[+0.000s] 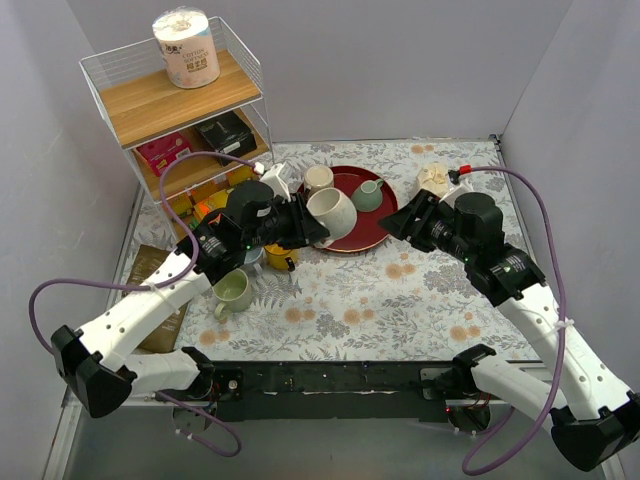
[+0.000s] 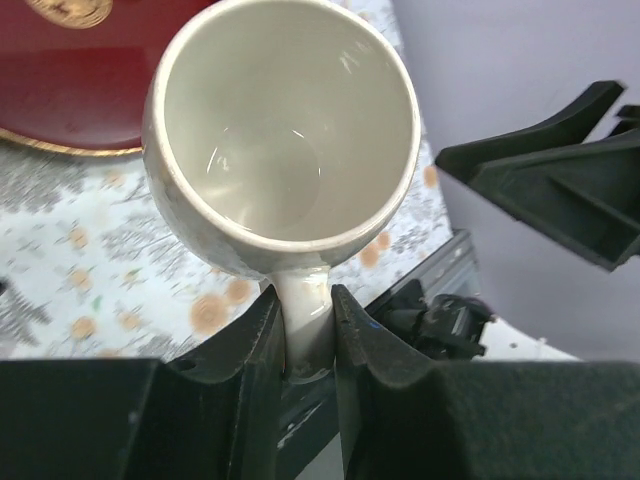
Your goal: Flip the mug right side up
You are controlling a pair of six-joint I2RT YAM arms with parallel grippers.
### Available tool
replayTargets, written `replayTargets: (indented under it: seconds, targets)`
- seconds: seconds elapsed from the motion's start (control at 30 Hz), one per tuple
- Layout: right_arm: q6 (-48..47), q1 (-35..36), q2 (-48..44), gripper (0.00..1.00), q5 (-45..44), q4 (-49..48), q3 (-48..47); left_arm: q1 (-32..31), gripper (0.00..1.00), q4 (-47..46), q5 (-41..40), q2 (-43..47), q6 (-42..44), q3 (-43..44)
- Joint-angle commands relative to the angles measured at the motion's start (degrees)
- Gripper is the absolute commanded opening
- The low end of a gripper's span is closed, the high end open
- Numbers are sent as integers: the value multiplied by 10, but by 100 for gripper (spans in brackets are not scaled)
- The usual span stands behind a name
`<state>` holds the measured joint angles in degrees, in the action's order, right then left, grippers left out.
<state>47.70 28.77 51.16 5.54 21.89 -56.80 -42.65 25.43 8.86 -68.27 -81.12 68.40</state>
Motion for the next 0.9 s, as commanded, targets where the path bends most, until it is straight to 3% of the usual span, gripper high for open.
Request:
replayTargets:
  seconds: [0.0,0.23,0.53,0.87]
  targets:
    - [-3,1,-17,65,-26,32,0,0,0,42,-34,58,47,-10]
    - [1,1,3,65,-12,25,-6,-5,0,102,-45,106,40,-80]
    - [1,-1,21,65,-3,14,0,-39,0,112,-68,202,20,-210]
    - [3,-2,28,65,1,4,5,-89,0,91,-199,198,-45,-291]
